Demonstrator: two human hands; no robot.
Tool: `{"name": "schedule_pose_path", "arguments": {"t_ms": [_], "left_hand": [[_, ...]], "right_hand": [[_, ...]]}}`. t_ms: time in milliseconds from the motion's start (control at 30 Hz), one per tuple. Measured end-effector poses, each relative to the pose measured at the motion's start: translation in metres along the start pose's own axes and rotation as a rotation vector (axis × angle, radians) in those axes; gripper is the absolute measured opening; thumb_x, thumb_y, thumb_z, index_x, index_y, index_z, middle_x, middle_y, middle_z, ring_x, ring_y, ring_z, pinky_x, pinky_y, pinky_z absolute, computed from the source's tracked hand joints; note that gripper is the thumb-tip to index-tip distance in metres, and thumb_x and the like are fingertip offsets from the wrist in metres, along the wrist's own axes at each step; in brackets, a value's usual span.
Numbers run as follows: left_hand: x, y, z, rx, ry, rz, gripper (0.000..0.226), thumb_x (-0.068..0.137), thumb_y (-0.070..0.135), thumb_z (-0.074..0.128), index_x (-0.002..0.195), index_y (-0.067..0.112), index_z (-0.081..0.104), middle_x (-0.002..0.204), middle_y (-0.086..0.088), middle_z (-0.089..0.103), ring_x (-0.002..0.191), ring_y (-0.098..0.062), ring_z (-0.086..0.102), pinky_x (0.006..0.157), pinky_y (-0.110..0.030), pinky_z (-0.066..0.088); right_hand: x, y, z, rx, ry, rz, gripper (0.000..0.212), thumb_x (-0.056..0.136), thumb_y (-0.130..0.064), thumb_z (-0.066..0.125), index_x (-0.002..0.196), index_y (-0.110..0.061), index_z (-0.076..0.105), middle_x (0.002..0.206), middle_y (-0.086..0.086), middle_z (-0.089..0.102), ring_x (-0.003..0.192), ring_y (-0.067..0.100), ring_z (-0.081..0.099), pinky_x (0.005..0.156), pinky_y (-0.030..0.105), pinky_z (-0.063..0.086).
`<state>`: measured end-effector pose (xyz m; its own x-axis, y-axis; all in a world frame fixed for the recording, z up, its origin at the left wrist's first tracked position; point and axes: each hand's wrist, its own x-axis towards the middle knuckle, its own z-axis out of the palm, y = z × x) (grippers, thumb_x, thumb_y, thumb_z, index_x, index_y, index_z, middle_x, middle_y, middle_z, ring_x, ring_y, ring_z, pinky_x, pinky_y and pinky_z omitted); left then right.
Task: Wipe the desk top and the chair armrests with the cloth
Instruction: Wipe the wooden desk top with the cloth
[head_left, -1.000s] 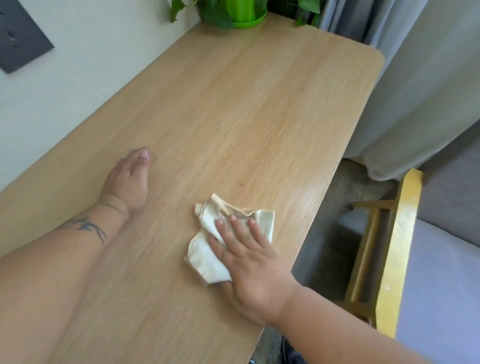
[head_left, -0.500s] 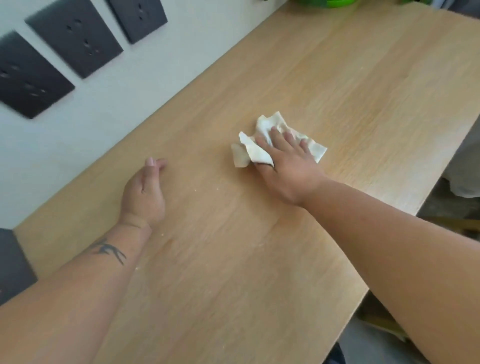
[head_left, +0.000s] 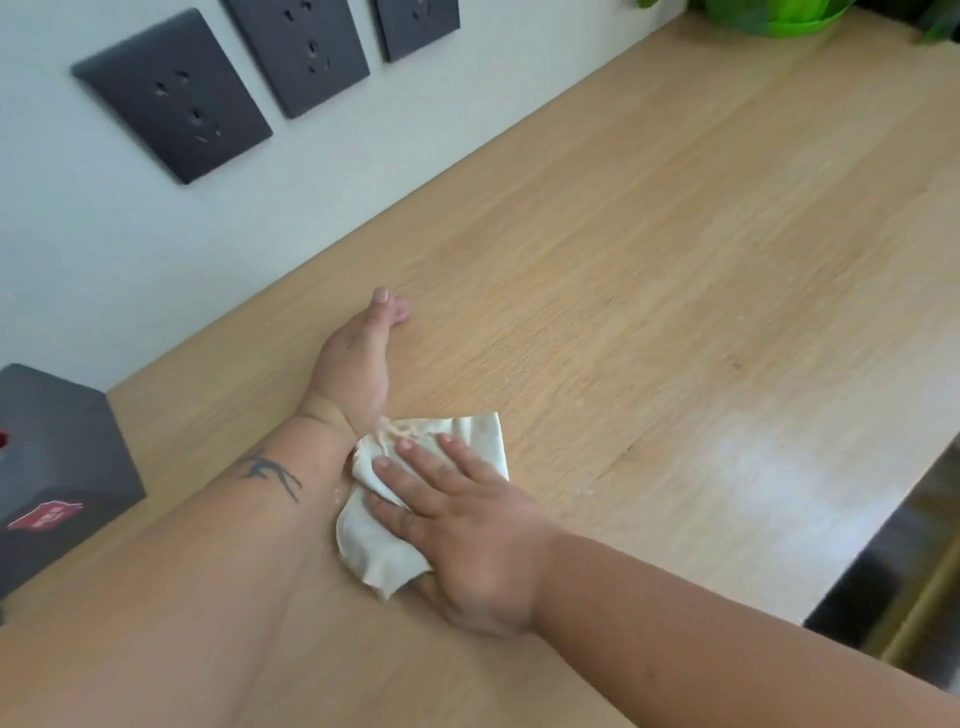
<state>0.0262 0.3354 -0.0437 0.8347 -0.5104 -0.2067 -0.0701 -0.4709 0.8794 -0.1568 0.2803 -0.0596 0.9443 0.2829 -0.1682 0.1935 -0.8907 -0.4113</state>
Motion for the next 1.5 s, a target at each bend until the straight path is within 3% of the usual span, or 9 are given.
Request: {"name": "schedule_pose_path", "arguments": {"t_ms": [233, 467, 767, 933, 1067, 1167, 1267, 1400, 1500], "left_hand": [[-0.101, 0.019, -0.005, 0.179, 0.058, 0.147, 0.041, 0.095, 0.045, 0.038, 0.121, 0.026, 0.064, 0.122, 0.017, 0.061, 0.118, 0.006, 0.051, 0.100, -0.018, 0.037], [-0.131, -0.017, 0.046, 0.739, -0.021, 0.226, 0.064, 0.095, 0.057, 0.023, 0.144, 0.020, 0.041, 0.156, 0.003, 0.035, 0.147, -0.013, 0.019, 0.119, -0.042, 0.016], [-0.150, -0.015, 0.056, 1.008, -0.123, 0.176, 0.092, 0.085, 0.073, 0.026, 0.155, 0.018, 0.001, 0.163, 0.000, -0.011, 0.147, -0.014, -0.021, 0.120, -0.045, -0.003], [-0.189, -0.017, 0.070, 0.802, -0.122, 0.275, 0.057, 0.097, 0.037, 0.032, 0.151, 0.022, 0.028, 0.161, 0.006, 0.022, 0.150, -0.010, 0.003, 0.120, -0.038, 0.008], [-0.210, 0.012, 0.032, 0.263, 0.357, 0.008, 0.033, 0.098, 0.030, 0.037, 0.126, 0.036, 0.053, 0.116, 0.018, 0.065, 0.105, 0.005, 0.056, 0.088, -0.007, 0.036], [-0.217, 0.018, -0.022, -0.009, 0.815, -0.195, 0.022, 0.101, 0.029, 0.039, 0.093, 0.037, 0.058, 0.089, 0.018, 0.068, 0.082, 0.006, 0.061, 0.075, -0.017, 0.044], [-0.221, 0.009, -0.069, -0.116, 0.990, -0.240, 0.027, 0.100, 0.034, 0.040, 0.087, 0.049, 0.058, 0.088, 0.019, 0.067, 0.086, 0.008, 0.060, 0.082, -0.024, 0.045], [-0.200, -0.033, -0.078, 0.181, 0.704, -0.451, 0.029, 0.101, 0.035, 0.034, 0.115, 0.025, 0.056, 0.102, -0.004, 0.063, 0.096, -0.022, 0.058, 0.078, -0.032, 0.041], [-0.184, -0.068, -0.057, 0.650, 0.417, -0.524, 0.050, 0.101, 0.036, 0.022, 0.146, 0.020, 0.035, 0.160, -0.013, 0.019, 0.147, -0.028, 0.016, 0.118, -0.050, 0.008]], "right_hand": [[-0.037, 0.023, -0.047, 0.128, 0.062, -0.025, 0.097, 0.080, -0.074, 0.052, 0.156, -0.021, 0.023, 0.164, 0.004, 0.017, 0.152, 0.015, 0.005, 0.123, 0.040, 0.002], [-0.040, 0.110, -0.078, 0.019, 0.205, 0.372, 0.074, 0.094, -0.061, 0.012, 0.152, -0.019, 0.032, 0.161, 0.004, 0.029, 0.151, 0.020, 0.014, 0.122, 0.042, 0.007], [-0.030, 0.138, -0.050, -0.173, 0.187, 0.476, 0.068, 0.097, -0.062, 0.011, 0.157, -0.030, 0.011, 0.166, -0.001, 0.003, 0.152, 0.017, -0.007, 0.122, 0.045, 0.000], [-0.034, 0.136, -0.054, -0.165, 0.183, 0.464, 0.069, 0.097, -0.062, 0.009, 0.157, -0.028, 0.012, 0.166, 0.000, 0.004, 0.152, 0.017, -0.006, 0.122, 0.044, -0.001], [-0.030, 0.137, -0.053, -0.191, 0.181, 0.445, 0.069, 0.097, -0.063, 0.010, 0.156, -0.027, 0.016, 0.166, 0.002, 0.010, 0.152, 0.020, 0.000, 0.122, 0.045, 0.002], [-0.032, 0.140, -0.053, -0.187, 0.188, 0.464, 0.070, 0.096, -0.064, 0.013, 0.155, -0.027, 0.019, 0.165, 0.003, 0.014, 0.152, 0.022, 0.004, 0.122, 0.047, 0.005], [-0.030, 0.139, -0.052, -0.210, 0.173, 0.457, 0.068, 0.097, -0.063, 0.010, 0.156, -0.029, 0.018, 0.165, 0.003, 0.013, 0.152, 0.023, 0.002, 0.122, 0.046, 0.003], [-0.027, 0.140, -0.057, -0.211, 0.109, 0.273, 0.062, 0.098, -0.055, 0.009, 0.155, -0.033, 0.022, 0.165, -0.002, 0.017, 0.152, 0.021, 0.004, 0.122, 0.046, 0.002], [-0.021, 0.129, -0.059, -0.202, 0.080, 0.295, 0.067, 0.096, -0.059, 0.009, 0.156, -0.031, 0.018, 0.166, -0.001, 0.011, 0.152, 0.021, -0.001, 0.122, 0.046, 0.000]]}}
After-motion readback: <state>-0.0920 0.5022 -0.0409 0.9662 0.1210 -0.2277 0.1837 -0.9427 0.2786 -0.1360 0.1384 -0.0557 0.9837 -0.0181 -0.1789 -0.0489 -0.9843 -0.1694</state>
